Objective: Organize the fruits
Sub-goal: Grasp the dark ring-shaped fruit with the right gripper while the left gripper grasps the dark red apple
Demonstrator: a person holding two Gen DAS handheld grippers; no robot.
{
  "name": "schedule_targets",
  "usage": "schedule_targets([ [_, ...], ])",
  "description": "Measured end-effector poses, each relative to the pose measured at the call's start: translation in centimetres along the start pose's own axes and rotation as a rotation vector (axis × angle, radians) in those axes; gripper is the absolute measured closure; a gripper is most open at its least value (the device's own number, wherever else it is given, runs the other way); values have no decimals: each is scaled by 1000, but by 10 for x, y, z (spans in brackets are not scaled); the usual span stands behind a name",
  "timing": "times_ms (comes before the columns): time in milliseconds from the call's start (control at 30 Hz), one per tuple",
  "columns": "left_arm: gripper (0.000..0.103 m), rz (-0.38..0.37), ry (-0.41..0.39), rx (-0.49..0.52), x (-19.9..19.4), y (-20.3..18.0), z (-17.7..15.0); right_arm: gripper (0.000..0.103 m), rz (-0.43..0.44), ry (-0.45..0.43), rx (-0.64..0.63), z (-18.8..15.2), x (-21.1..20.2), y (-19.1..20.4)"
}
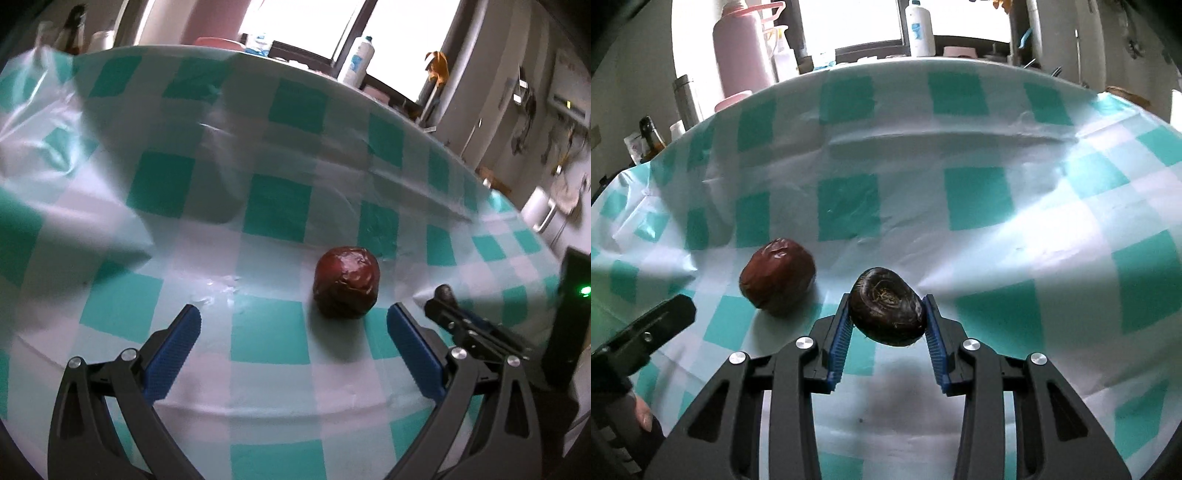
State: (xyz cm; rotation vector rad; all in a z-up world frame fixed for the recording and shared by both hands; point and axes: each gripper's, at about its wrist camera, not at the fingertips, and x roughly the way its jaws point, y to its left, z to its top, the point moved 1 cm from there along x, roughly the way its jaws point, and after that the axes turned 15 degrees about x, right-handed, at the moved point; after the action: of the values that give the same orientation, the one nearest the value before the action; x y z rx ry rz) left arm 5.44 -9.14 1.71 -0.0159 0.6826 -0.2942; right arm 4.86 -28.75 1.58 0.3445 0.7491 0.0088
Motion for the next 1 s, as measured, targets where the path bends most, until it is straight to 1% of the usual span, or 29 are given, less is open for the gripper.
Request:
schedule_targets([
  [67, 2, 7, 30, 34, 13, -11, 8, 65, -19, -8, -9, 1, -5, -2],
  [167, 3, 18, 89, 89, 39, -31, 20, 65, -86, -45, -39, 2, -1, 0],
  [267, 4, 74, 144, 145, 61, -45, 29, 65, -119, -42, -23, 6, -2, -10],
  [367, 4, 98, 164, 145, 73, -45, 34, 65, -151, -40, -18, 8, -2, -16],
  [467, 4, 111, 185, 136, 83, -44, 37, 65, -152, -29, -7, 9, -3, -19],
  [533, 5, 129, 198, 163, 89, -49, 38, 65, -162, -28, -8, 9, -2, -20],
  [600, 8, 148, 215, 202, 94, -57, 38, 65, -172, -22, -3, 8, 0, -22],
  [667, 17, 161, 236, 242, 99, -65, 37, 65, -182, -20, -3, 8, 2, -23],
  [700, 20, 161, 247, 252, 101, -67, 35, 65, -182, -21, -3, 8, 1, -24],
  [767, 36, 153, 259, 246, 104, -66, 34, 65, -182, -20, -3, 8, 1, -25],
  [800, 39, 147, 253, 243, 103, -66, 33, 65, -184, -20, -3, 8, 2, -25],
  [833, 46, 133, 244, 250, 102, -67, 33, 65, -184, -17, -1, 8, 3, -26],
  [900, 47, 141, 240, 278, 101, -72, 31, 65, -181, -18, 7, 9, 3, -28],
  [933, 48, 135, 235, 274, 99, -72, 30, 65, -180, -18, 11, 9, 3, -29],
  [1000, 48, 116, 204, 232, 91, -65, 29, 65, -180, -17, 14, 10, 4, -30],
])
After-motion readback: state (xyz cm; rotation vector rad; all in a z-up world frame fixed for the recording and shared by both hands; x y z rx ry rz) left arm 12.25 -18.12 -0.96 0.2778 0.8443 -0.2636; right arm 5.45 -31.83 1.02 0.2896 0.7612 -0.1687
